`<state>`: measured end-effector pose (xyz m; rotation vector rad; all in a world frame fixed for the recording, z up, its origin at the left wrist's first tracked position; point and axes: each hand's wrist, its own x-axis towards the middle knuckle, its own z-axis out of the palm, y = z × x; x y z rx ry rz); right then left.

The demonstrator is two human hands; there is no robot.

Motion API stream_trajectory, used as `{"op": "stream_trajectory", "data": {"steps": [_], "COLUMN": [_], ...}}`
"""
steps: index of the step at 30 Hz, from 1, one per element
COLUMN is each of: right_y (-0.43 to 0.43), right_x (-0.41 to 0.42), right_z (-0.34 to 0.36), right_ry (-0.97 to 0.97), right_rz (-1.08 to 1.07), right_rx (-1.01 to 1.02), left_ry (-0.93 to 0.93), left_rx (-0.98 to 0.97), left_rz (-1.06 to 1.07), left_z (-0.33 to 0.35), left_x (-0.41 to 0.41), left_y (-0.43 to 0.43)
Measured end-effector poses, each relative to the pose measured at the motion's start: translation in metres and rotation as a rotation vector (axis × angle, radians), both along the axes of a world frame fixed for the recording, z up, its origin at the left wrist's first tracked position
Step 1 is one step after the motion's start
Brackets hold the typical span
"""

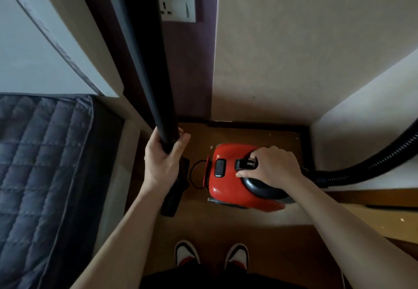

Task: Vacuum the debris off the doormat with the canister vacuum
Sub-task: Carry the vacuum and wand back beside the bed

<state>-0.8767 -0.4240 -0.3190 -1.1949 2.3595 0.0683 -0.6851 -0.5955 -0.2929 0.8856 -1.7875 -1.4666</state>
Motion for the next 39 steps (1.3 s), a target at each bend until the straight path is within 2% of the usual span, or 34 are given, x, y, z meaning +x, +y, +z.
{"op": "stream_trajectory", "data": {"steps": [3,8,15,21,28,35,37,39], "right_y": [-0.006,-0.030,-0.050,-0.065,-0.071,-0.057,-0.046,-0.032], "right_x": [-0.025,-0.054,-0.073,-0.080,-0.081,-0.073,-0.068,-0.066], "right_z": [-0.058,-0.156,-0.259,-0.306,-0.326,-0.330,-0.326,-0.322], "right_ry": [-0.024,-0.007,-0.036,-0.025,-0.013,0.086,0.097,0.085], "right_rz": [0.056,0.253,0.378,0.577,0.592,0.539,0.462,0.311], "right_rx": [-0.007,0.013,0.019,0.003,-0.010,-0.049,-0.087,-0.233], "left_ry": [0.011,0.033,0.046,0.115,0.128,0.110,0.105,0.110], "left_rx": [-0.042,-0.150,-0.221,-0.295,-0.269,-0.265,-0.265,-0.245], "left_rz": [0.009,-0.198,-0.131,-0.083,0.031,-0.046,-0.061,-0.068], "left_z": [-0.050,-0.128,-0.190,-0.232,-0.259,-0.257,-0.255,-0.253], "left_x": [-0.019,-0.037,-0.050,-0.057,-0.070,-0.073,-0.073,-0.073], "left_y": [-0.011,-0.031,-0.041,-0.033,-0.041,-0.036,-0.036,-0.036]}}
